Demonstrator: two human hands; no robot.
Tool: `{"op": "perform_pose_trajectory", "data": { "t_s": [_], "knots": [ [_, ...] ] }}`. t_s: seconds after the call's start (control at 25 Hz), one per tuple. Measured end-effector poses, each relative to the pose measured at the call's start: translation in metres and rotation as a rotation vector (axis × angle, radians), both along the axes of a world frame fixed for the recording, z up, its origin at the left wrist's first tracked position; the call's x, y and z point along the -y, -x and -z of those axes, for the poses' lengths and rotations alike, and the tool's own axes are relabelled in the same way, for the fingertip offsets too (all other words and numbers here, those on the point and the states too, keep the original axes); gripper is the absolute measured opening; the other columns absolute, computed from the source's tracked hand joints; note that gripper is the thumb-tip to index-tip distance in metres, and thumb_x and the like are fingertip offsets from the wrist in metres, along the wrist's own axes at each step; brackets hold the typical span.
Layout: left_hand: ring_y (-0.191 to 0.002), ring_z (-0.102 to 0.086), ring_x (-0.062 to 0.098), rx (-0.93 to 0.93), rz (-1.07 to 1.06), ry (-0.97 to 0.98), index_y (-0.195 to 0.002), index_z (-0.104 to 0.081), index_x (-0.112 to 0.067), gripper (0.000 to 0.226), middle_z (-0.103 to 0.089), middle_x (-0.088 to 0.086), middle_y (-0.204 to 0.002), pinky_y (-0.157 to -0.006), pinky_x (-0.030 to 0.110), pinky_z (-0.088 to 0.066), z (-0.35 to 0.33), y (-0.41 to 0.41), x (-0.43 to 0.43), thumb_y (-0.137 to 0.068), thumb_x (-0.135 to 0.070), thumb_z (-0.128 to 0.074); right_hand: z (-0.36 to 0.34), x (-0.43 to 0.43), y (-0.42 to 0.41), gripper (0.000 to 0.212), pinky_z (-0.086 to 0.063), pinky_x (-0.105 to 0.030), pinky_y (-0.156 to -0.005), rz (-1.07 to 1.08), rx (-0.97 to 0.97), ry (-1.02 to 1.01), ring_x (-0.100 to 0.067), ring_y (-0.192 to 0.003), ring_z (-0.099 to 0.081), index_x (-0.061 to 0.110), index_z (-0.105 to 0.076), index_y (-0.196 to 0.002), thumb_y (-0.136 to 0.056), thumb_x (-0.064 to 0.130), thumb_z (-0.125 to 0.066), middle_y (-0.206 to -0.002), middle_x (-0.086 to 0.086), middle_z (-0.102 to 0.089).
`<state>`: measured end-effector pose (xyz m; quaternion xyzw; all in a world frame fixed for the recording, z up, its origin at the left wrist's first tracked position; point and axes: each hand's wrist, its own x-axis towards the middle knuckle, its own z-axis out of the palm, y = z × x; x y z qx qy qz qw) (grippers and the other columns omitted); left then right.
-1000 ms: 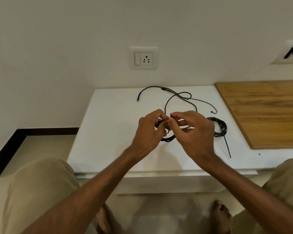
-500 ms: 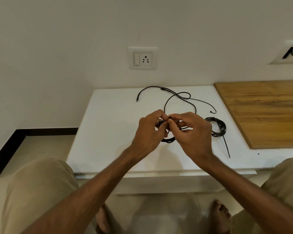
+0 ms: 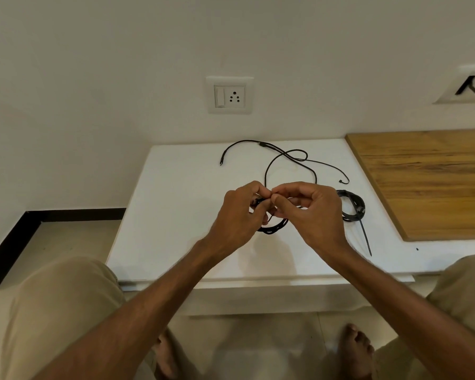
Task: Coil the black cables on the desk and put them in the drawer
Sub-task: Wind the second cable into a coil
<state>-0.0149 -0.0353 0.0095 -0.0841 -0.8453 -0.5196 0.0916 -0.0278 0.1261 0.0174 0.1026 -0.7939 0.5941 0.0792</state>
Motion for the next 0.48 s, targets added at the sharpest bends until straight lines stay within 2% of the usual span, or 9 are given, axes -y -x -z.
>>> {"op": "perform_pose_trajectory", "data": {
  "t_s": [0.12, 0.2, 0.32, 0.4, 0.48],
  "knots": [
    [-0.060, -0.068, 0.010, -0.007, 0.026, 0.021, -0.097, -0.066, -0.009, 0.005, -0.072, -0.002, -0.077, -0.058, 0.016, -0.052, -0.002, 0.002, 0.005, -0.098, -0.013, -0.064, -0.002, -0.003, 0.003, 0.011, -0.065, -0.045, -0.076, -0.021, 0.037, 0.042, -0.016, -0.069, -0.078, 0.017, -0.079, -0.091, -0.087, 0.007, -0.077, -0.077, 0.001, -0.079],
    [-0.062, -0.069, 0.011, -0.004, 0.039, 0.013, -0.099, -0.067, -0.010, 0.004, -0.070, -0.006, -0.072, -0.060, 0.020, -0.055, -0.002, 0.003, 0.008, -0.097, -0.013, -0.065, -0.003, -0.005, 0.005, 0.010, -0.065, -0.047, -0.076, -0.021, 0.042, 0.038, -0.017, -0.069, -0.078, 0.014, -0.080, -0.092, -0.088, 0.006, -0.075, -0.075, -0.001, -0.079],
    [-0.065, -0.072, 0.016, 0.021, 0.064, -0.028, -0.101, -0.069, -0.015, 0.006, -0.073, 0.001, -0.069, -0.068, 0.031, -0.059, -0.004, 0.005, 0.012, -0.097, -0.018, -0.066, -0.004, -0.004, 0.003, 0.010, -0.065, -0.038, -0.078, -0.009, -0.033, -0.086, -0.008, -0.072, -0.077, 0.016, -0.081, -0.094, -0.089, 0.009, -0.075, -0.078, 0.006, -0.079],
    [-0.066, -0.072, 0.017, 0.030, 0.065, -0.043, -0.103, -0.070, -0.017, 0.007, -0.073, 0.001, -0.067, -0.067, 0.028, -0.057, -0.004, 0.005, 0.013, -0.097, -0.019, -0.067, -0.003, -0.002, 0.002, 0.012, -0.063, -0.031, -0.076, 0.017, -0.100, -0.172, -0.003, -0.076, -0.075, 0.020, -0.081, -0.095, -0.088, 0.012, -0.076, -0.084, 0.010, -0.078],
    [-0.065, -0.072, 0.015, 0.031, 0.060, -0.043, -0.103, -0.071, -0.016, 0.008, -0.072, -0.007, -0.065, -0.064, 0.020, -0.053, -0.003, 0.005, 0.012, -0.097, -0.018, -0.067, -0.002, -0.001, 0.003, 0.014, -0.062, -0.028, -0.074, 0.026, -0.138, -0.225, -0.002, -0.078, -0.075, 0.022, -0.082, -0.098, -0.089, 0.013, -0.075, -0.087, 0.008, -0.078]
  ]
}}
